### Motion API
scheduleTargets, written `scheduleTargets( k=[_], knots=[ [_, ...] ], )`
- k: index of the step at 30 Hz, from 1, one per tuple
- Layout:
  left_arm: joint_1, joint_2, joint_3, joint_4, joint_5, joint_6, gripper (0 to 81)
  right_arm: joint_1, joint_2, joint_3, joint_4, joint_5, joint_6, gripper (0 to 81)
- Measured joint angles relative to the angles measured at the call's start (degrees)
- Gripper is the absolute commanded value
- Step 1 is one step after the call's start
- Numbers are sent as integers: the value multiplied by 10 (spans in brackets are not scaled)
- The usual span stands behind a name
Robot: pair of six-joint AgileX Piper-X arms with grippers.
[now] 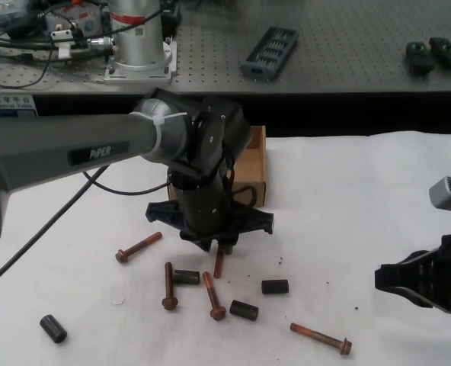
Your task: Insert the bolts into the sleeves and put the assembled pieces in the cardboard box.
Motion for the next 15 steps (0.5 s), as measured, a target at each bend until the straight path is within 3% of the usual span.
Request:
scheduleTargets(
  k=[11,15],
  knots=[
    [0,6,0,-7,0,0,253,0,0,0,0,0,0,45],
    [0,13,-4,7,-1,8,155,0,0,0,0,-13,0,45]
  ],
)
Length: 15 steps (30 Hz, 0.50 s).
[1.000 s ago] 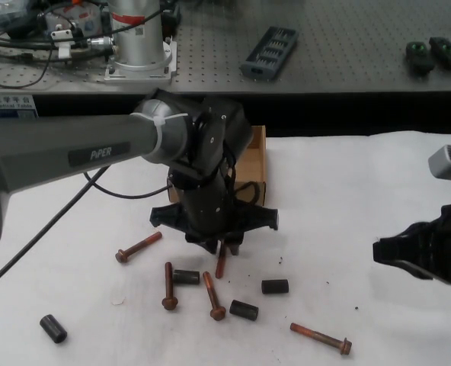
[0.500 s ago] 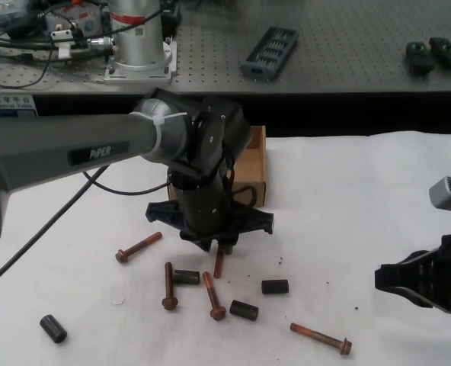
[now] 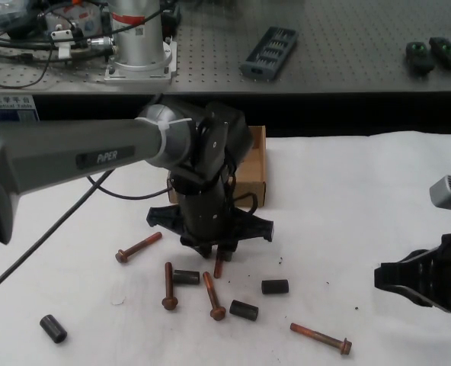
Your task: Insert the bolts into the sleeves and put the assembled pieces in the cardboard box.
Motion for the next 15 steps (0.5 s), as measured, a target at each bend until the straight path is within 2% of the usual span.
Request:
scheduleTargets(
  k=[3,9,15],
  knots=[
    [0,0,0,3,-3,3,4,0,0,0,0,-23,0,45],
    [0,0,0,2,-2,4,6,0,0,0,0,-93,-5,45],
    [0,-34,4,-54,35,31,6,0,-1,-22,13,-116,-94,45]
  ],
)
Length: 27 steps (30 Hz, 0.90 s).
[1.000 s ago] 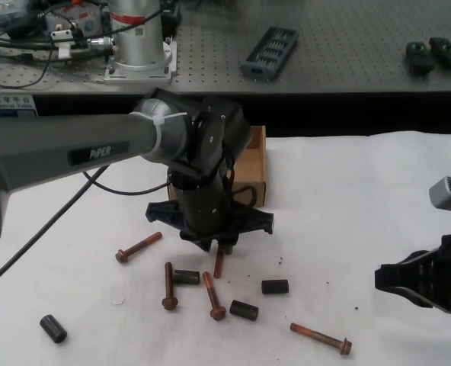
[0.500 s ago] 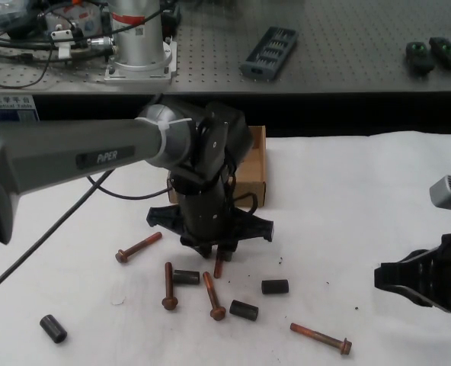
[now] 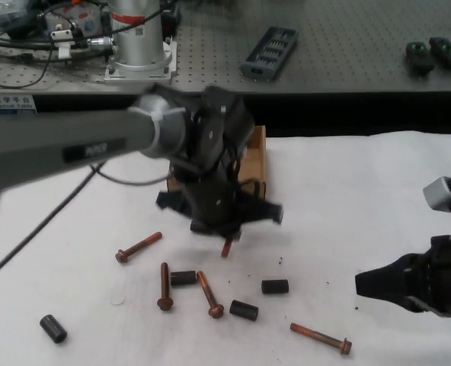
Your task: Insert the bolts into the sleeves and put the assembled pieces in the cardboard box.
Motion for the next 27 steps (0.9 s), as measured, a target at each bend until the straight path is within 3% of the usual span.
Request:
scheduleTargets(
  k=[7,9,11,15,18,21,24,27],
  knots=[
    [11,-145,70,-99,18,-2,6,0,6,-60,31,4,-61,36],
    [19,-200,132,-137,28,-11,6,4,34,-95,60,19,-91,11],
    [41,-315,285,-246,57,-53,6,16,62,-120,87,45,-125,28],
    [54,-406,440,-391,98,-104,6,49,111,-151,113,81,-168,106],
    [55,-460,517,-447,124,-126,6,92,158,-181,122,117,-189,118],
    [56,-509,560,-478,135,-135,6,133,216,-223,148,148,-196,118],
    [64,-546,586,-496,141,-149,6,185,312,-332,238,195,-224,118],
    [78,-574,593,-501,157,-155,6,205,357,-399,286,208,-248,118]
  ],
)
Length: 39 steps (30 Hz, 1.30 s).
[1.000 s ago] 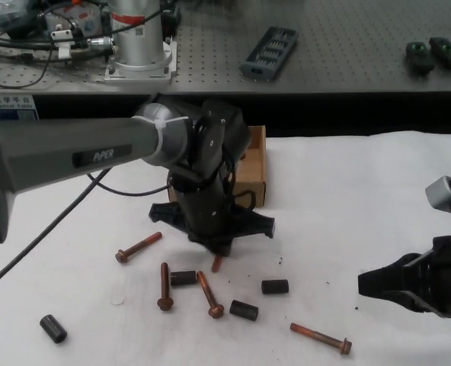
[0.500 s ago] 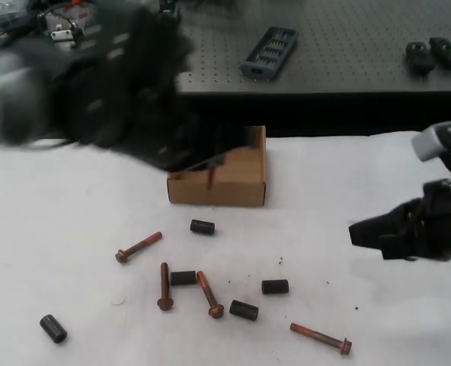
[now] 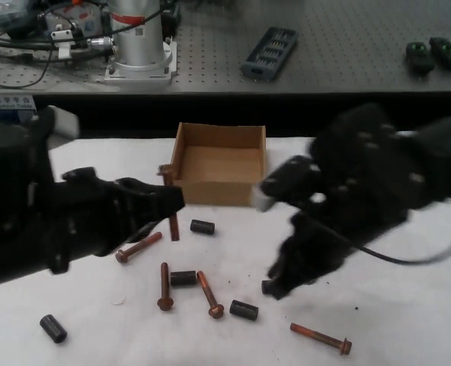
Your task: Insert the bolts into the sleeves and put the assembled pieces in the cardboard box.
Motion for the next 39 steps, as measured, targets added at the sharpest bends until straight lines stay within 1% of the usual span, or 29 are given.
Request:
scheduleTargets(
  k=[1,2,3,6,7,8,11,13,14,17,18,21,29,36,39],
  knots=[
    [6,-8,0,-2,9,0,6,0,3,0,3,1,-2,122],
    [6,-8,0,-2,11,0,6,5,13,-18,13,2,-7,142],
    [12,-16,0,-4,21,0,6,9,25,-34,25,6,-11,181],
    [26,-34,0,-4,57,-3,6,22,52,-67,51,21,-14,333],
    [29,-38,0,-4,64,-4,6,22,52,-76,64,37,-17,360],
    [31,-44,0,-4,71,-4,6,23,53,-77,64,37,-17,359],
    [37,-55,0,-4,80,-4,6,28,57,-79,86,48,-18,316],
    [48,-66,0,-4,89,-6,6,30,59,-79,104,50,-18,305],
    [62,-69,0,-4,102,-15,6,30,59,-79,106,50,-18,306],
    [84,-69,0,-4,127,-28,6,33,66,-79,118,51,-18,307],
    [97,-69,0,-4,135,-30,6,41,75,-79,126,53,-18,307],
    [115,-73,0,-4,140,-30,6,56,90,-79,129,53,-21,307],
    [119,-78,0,-5,156,-30,6,82,114,-79,129,55,-27,304],
    [120,-78,0,-5,196,-30,6,82,116,-81,125,61,-27,303],
    [120,-78,0,-5,200,-30,6,82,117,-83,120,74,-24,303]
  ],
)
